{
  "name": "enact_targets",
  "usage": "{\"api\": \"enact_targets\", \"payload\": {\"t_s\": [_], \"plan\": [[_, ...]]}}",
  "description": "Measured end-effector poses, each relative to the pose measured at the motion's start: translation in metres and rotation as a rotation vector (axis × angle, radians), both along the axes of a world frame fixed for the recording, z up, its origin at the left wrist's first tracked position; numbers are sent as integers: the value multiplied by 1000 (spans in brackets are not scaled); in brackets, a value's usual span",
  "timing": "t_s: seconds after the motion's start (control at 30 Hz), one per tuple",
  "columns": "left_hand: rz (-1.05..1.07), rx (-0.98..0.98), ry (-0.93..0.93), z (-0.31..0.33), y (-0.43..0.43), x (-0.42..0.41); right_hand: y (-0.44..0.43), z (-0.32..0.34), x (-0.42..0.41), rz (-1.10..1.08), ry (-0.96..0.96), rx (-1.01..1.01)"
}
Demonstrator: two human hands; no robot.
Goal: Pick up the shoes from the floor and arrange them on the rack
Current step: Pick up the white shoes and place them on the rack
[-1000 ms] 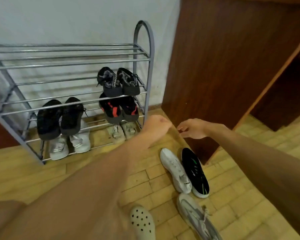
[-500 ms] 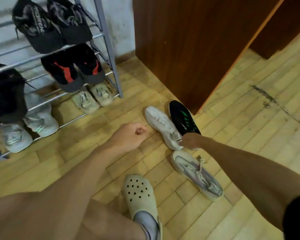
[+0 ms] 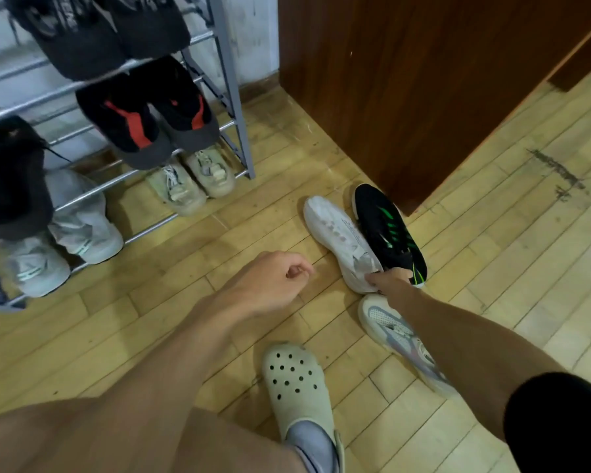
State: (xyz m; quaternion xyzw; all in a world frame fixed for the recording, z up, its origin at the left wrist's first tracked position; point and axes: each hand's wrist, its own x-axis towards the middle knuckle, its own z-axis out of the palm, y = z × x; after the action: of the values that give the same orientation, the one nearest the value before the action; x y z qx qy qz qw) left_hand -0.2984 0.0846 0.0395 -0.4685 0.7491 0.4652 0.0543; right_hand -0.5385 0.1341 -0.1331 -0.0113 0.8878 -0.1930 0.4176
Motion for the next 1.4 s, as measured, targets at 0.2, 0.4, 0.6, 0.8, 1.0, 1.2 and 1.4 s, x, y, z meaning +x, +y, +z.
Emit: {"api": "enact_targets", "payload": {"t_s": [0.2,0.4,0.6,0.8,1.0,1.2,1.4], "plan": [[41,54,-52,-3,4,22,10,-18,16,96,-168,-45],[105,5,-97,9,14,24,-8,46,41,-90,-410,-327],[308,101,-66,24,24,39,-7,144,64,123,-651,-476],[610,118,334,96,14,48,-7,227,100,410,-786,-648],[902,-182,558,167,12,101,-30,319,161,874,-439,-760],[1009,-266,708,220,27,203,-50,405,263,1195,-409,-932],[1133,-282,708,231,78,328,-46,437,394,1578,-263,-811]]}}
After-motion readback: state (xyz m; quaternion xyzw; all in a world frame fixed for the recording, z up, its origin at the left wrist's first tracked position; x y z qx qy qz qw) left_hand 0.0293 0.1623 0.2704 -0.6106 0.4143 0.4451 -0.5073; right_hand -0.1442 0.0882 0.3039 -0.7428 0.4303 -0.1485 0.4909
